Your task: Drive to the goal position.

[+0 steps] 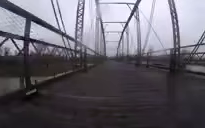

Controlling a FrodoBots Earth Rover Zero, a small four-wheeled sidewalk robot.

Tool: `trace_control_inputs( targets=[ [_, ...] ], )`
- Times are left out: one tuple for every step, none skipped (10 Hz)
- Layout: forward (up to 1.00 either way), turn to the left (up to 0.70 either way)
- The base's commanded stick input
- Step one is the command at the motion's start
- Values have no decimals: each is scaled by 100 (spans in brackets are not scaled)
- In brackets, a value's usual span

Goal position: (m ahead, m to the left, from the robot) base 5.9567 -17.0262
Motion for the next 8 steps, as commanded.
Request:
trace_control_inputs(
  targets=[
    [100, 0],
    [100, 0],
    [100, 0],
    [100, 0],
    [100, 0],
    [100, 0],
    [100, 0],
    [100, 0]
  ],
)
